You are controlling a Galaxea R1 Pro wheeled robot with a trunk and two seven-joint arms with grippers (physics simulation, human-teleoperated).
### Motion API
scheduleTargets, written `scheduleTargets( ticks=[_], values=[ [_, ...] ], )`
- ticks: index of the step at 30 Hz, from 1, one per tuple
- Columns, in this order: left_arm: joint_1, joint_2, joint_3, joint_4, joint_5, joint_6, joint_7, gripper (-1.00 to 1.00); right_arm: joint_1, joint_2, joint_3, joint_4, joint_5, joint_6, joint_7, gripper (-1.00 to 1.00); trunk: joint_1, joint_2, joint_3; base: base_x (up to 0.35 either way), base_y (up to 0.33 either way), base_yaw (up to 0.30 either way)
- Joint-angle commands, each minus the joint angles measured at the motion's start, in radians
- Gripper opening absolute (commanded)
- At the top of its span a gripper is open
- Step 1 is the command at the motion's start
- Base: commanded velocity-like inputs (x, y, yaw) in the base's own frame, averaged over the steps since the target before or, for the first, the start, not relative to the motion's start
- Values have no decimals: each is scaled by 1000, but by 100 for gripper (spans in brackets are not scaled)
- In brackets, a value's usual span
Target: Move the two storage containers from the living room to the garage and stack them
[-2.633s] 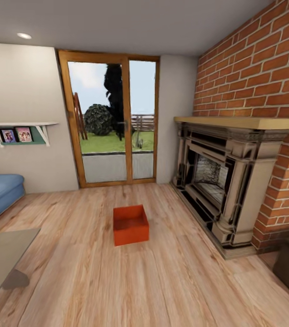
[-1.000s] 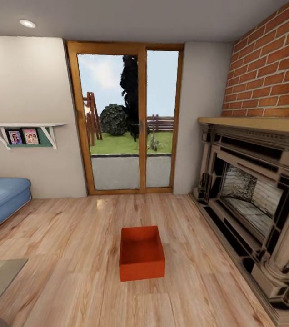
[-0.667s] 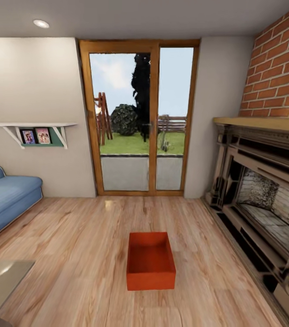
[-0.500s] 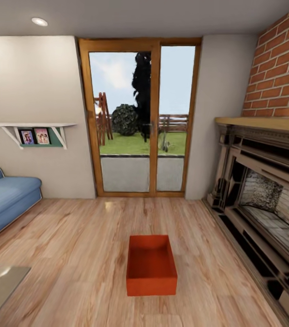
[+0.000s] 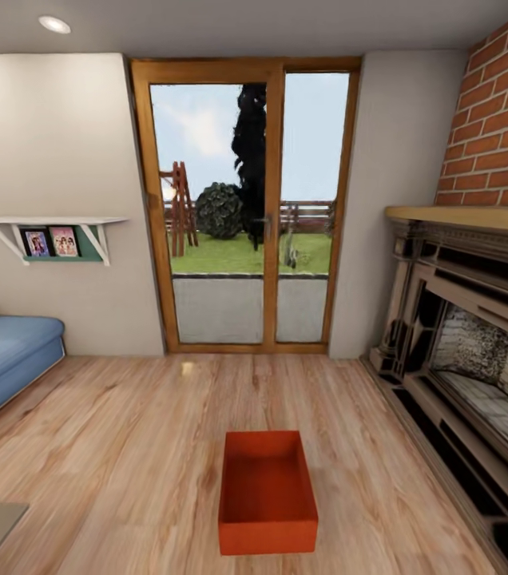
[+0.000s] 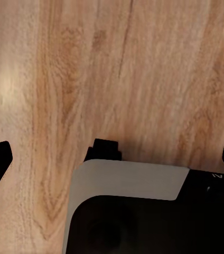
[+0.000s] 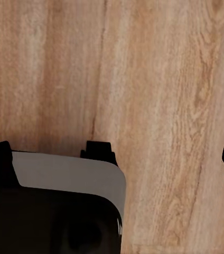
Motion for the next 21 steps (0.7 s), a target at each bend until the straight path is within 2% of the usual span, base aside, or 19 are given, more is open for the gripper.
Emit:
scheduleTargets(
  ticks=[1, 12, 21],
  values=[
    [0, 0, -8, 0, 9, -1, 2, 100, -1, 1, 8, 3, -9, -5, 0, 100, 1, -1, -1, 322, 0, 0],
    [0, 0, -8, 0, 10, -1, 2, 100, -1, 1, 8, 3, -9, -5, 0, 100, 1, -1, -1, 308, 0, 0],
    [0, 2, -8, 0, 10, -1, 2, 100, -1, 1, 8, 3, -9, -5, 0, 100, 1, -1, -1, 50, 0, 0]
  ],
)
